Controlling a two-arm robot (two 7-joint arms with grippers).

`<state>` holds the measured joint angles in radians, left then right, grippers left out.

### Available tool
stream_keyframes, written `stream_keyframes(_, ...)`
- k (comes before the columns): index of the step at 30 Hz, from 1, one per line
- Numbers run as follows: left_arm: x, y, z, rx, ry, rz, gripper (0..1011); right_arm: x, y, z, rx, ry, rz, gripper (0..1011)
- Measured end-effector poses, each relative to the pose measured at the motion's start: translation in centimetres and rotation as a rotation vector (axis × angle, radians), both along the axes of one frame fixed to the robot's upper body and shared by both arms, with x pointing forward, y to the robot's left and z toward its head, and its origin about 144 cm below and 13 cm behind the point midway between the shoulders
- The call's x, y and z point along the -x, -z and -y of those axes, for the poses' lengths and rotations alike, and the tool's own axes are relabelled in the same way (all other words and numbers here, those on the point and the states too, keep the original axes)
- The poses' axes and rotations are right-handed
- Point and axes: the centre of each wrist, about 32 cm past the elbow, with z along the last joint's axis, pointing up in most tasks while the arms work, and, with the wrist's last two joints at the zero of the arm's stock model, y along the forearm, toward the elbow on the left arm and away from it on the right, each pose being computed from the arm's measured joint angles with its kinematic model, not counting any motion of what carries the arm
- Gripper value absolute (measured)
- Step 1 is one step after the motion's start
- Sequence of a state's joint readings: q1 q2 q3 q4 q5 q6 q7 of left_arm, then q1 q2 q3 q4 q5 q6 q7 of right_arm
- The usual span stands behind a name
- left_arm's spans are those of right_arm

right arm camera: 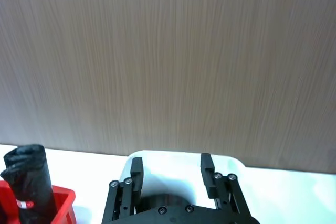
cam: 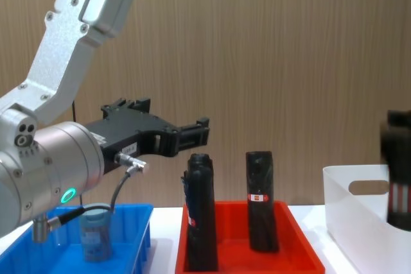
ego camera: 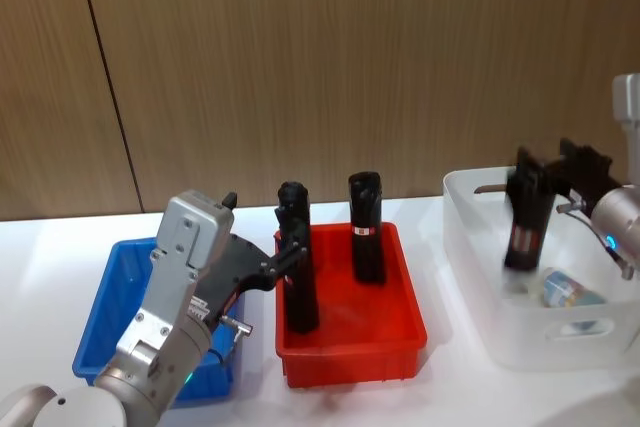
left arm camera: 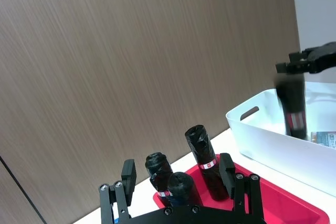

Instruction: Pick the cotton swabs from the blue box and place them into the white box.

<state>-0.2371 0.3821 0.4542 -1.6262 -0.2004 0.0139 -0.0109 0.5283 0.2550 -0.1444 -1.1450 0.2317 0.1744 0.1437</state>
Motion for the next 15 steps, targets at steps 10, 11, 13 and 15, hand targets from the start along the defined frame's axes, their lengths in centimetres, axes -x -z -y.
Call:
stream_keyframes(10,0.0,0.0,0.0,0.000,0.000,0.000,1004,-0.2,1.1,-0.2,0.000,-0.009,-0.037,929)
stream_keyframes(11,0.0,0.0,0.0,0.000,0.000,0.000,1004,-0.2,1.1,-0.2,0.001,-0.010,-0.037,940)
stream_keyframes(13,0.0,0.0,0.0,0.000,0.000,0.000,1004,-0.2,1.2,-0.3,0.001,-0.011,-0.039,999)
stream_keyframes(15,0.0,0.0,0.0,0.000,0.000,0.000,1004,-0.1,1.2,-0.4,0.001,-0.012,-0.039,1002)
